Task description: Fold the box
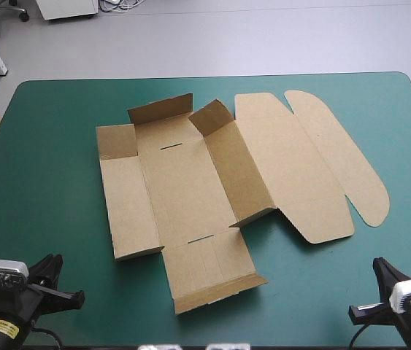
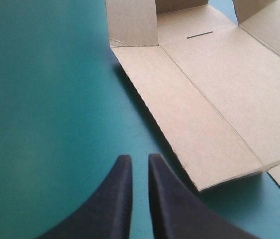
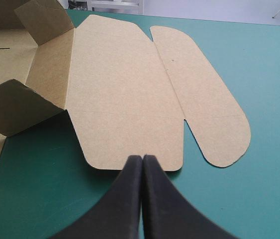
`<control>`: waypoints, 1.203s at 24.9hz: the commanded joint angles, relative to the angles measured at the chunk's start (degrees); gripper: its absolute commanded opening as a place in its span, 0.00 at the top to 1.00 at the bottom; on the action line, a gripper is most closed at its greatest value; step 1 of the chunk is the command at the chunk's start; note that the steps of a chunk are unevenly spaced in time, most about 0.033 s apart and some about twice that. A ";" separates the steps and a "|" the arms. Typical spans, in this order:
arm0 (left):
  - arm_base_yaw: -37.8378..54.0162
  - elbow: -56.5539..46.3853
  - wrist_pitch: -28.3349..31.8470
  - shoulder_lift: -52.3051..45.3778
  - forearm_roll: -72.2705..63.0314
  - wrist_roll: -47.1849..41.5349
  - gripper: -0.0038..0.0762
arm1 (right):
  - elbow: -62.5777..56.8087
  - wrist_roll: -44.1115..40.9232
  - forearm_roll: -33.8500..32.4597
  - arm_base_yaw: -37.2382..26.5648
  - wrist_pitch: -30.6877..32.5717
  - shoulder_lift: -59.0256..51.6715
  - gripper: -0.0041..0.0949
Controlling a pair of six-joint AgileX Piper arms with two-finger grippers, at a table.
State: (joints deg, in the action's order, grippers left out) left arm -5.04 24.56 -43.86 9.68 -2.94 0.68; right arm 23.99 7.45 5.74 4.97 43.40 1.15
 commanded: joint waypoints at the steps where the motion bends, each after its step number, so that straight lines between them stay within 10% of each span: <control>1: -0.37 1.41 3.73 0.89 -0.31 -0.21 0.85 | 1.24 0.16 -0.20 -0.31 -4.59 1.11 0.98; 15: -0.37 4.81 0.95 5.33 -0.53 -0.06 0.82 | 2.03 1.77 0.31 -0.31 -2.80 6.69 0.95; 30: -0.37 20.85 -1.34 26.20 -5.97 -1.16 0.57 | 11.98 2.73 0.88 -0.31 -9.58 21.47 0.52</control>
State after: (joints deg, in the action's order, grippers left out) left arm -5.04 40.52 -46.98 31.51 -6.48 0.00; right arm 32.11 9.63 6.63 4.97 39.93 18.62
